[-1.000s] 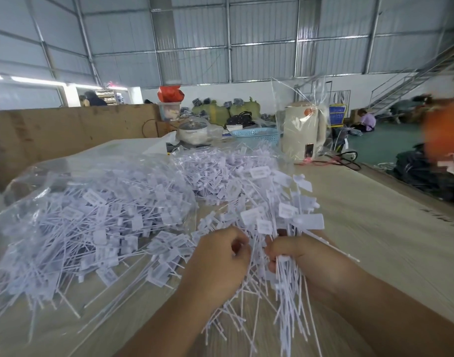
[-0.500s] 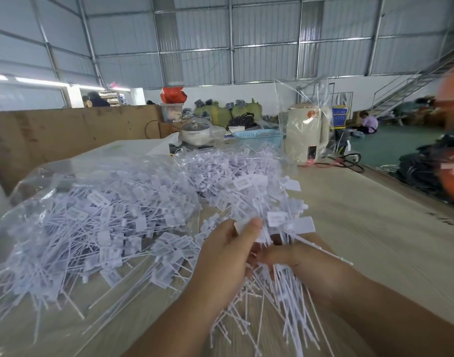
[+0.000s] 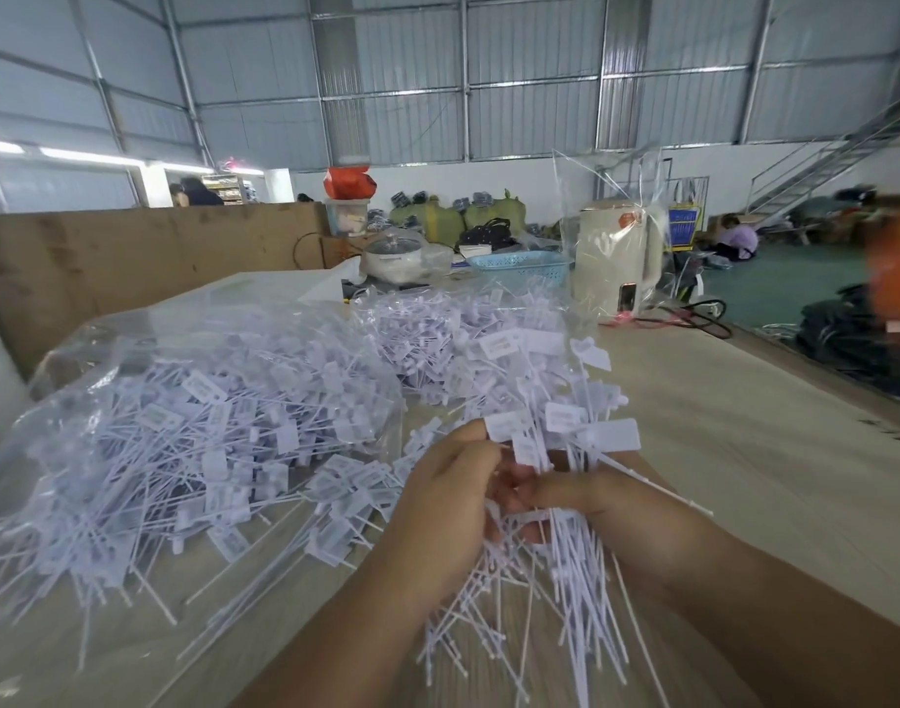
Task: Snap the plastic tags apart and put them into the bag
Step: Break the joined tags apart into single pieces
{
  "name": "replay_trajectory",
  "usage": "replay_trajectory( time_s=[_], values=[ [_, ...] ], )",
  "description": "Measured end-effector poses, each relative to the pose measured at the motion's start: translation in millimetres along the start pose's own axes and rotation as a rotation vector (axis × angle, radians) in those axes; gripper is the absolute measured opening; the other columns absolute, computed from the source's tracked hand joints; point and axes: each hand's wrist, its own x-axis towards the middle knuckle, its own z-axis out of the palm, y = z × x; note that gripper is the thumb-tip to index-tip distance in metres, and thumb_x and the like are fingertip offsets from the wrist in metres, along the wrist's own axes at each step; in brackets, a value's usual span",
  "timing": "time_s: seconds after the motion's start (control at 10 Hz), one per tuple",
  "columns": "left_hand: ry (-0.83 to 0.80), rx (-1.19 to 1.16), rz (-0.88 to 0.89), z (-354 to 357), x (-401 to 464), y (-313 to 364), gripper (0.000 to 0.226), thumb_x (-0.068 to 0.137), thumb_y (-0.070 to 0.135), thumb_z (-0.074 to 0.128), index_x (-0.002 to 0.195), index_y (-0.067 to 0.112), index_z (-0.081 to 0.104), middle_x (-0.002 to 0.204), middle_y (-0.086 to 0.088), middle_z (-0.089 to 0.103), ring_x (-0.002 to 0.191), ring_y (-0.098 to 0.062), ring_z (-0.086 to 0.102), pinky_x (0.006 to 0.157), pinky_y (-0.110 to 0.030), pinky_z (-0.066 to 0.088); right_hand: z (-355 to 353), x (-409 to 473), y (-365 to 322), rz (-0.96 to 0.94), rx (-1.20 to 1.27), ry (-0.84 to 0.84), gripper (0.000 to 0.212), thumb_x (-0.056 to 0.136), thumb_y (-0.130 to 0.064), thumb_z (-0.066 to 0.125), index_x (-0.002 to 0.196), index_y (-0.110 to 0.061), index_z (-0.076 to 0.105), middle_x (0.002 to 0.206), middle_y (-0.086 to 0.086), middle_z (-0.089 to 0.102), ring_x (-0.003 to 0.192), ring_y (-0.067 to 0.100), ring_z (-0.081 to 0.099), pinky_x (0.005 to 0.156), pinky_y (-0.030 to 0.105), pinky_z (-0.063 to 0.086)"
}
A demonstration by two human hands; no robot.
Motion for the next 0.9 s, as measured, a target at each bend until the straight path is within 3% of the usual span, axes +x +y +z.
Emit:
replay_trajectory(
  time_s=[0.1, 0.2, 0.3, 0.4, 0.5, 0.6, 0.7, 0.8, 0.9],
  values=[
    [0.009, 0.149, -0.021, -4, 0, 1, 0.024, 0.081, 0.017, 0.045, 0.077, 0.015, 0.068, 0.075, -0.006, 0.07, 0.066, -0.016, 0.061, 0.057, -0.03, 0.04, 5, 9, 1, 0.113, -0.145, 0.014, 0.02, 0.085, 0.016, 0.054, 0.079, 0.001, 0.067, 0.068, 0.011, 0.061, 0.043, 0.006, 0.06, 0.043, 0.025, 0.05],
    [0.041, 0.265, 0.012, -5, -3, 1, 0.022, 0.078, 0.025, 0.048, 0.078, 0.017, 0.068, 0.08, -0.014, 0.069, 0.061, -0.02, 0.056, 0.056, -0.033, 0.04, 0, 4, 6, -0.059, 0.082, 0.093, 0.027, 0.073, 0.02, 0.058, 0.081, -0.001, 0.073, 0.075, 0.023, 0.067, 0.056, 0.02, 0.065, 0.046, 0.028, 0.051],
    [0.136, 0.326, 0.088, -6, -7, 2, 0.021, 0.09, 0.019, 0.052, 0.081, 0.029, 0.069, 0.077, -0.007, 0.07, 0.059, -0.028, 0.059, 0.051, -0.029, 0.042, -8, -5, 8, -0.057, 0.17, 0.108, 0.023, 0.07, 0.012, 0.063, 0.086, -0.001, 0.073, 0.073, 0.014, 0.067, 0.056, 0.019, 0.063, 0.047, 0.027, 0.049],
    [0.095, 0.375, 0.191, 1, -14, 4, 0.026, 0.093, 0.018, 0.054, 0.081, 0.035, 0.069, 0.067, 0.002, 0.068, 0.042, -0.014, 0.053, 0.042, -0.02, 0.037, -13, -3, 3, 0.051, 0.24, 0.129, 0.017, 0.076, 0.002, 0.064, 0.092, 0.006, 0.07, 0.077, 0.019, 0.063, 0.061, 0.023, 0.061, 0.054, 0.029, 0.051],
    [0.004, 0.555, 0.412, 18, -25, 5, 0.018, 0.088, 0.026, 0.051, 0.082, 0.021, 0.067, 0.063, 0.003, 0.063, 0.047, -0.01, 0.052, 0.045, -0.027, 0.042, -11, -6, 1, 0.105, 0.211, 0.087, 0.021, 0.079, -0.005, 0.057, 0.086, 0.01, 0.07, 0.084, 0.026, 0.064, 0.078, 0.028, 0.063, 0.071, 0.035, 0.054],
    [-0.067, 0.669, 0.548, 24, -28, 6, 0.02, 0.084, 0.03, 0.048, 0.076, 0.016, 0.06, 0.065, 0.001, 0.059, 0.057, -0.013, 0.055, 0.055, -0.036, 0.045, -10, -10, 1, 0.132, 0.203, 0.064, 0.017, 0.062, -0.012, 0.065, 0.073, 0.0, 0.069, 0.076, 0.018, 0.063, 0.073, 0.025, 0.063, 0.064, 0.031, 0.052],
    [-0.169, 0.653, 0.568, 20, -26, 6, 0.017, 0.087, 0.028, 0.052, 0.079, 0.017, 0.062, 0.07, 0.002, 0.061, 0.063, -0.012, 0.058, 0.058, -0.035, 0.047, -13, -12, -1, 0.145, 0.167, -0.023, 0.018, 0.06, -0.014, 0.063, 0.07, -0.001, 0.07, 0.07, 0.014, 0.064, 0.066, 0.021, 0.064, 0.058, 0.027, 0.05],
    [-0.213, 0.499, 0.46, 11, -26, 6, 0.013, 0.091, 0.036, 0.056, 0.091, 0.027, 0.065, 0.074, 0.006, 0.066, 0.053, -0.005, 0.055, 0.05, -0.024, 0.045, -14, -12, -6, 0.108, 0.178, -0.064, 0.015, 0.065, -0.007, 0.058, 0.069, 0.0, 0.071, 0.072, 0.016, 0.065, 0.067, 0.023, 0.064, 0.058, 0.026, 0.053],
    [0.018, 0.247, 0.226, 1, -17, 5, 0.021, 0.091, 0.046, 0.053, 0.079, 0.031, 0.061, 0.065, 0.003, 0.065, 0.044, -0.004, 0.047, 0.042, -0.019, 0.039, -15, -8, -5, 0.117, 0.254, 0.009, 0.013, 0.077, 0.004, 0.058, 0.078, 0.0, 0.071, 0.075, 0.011, 0.064, 0.065, 0.019, 0.06, 0.059, 0.025, 0.05]
  ],
)
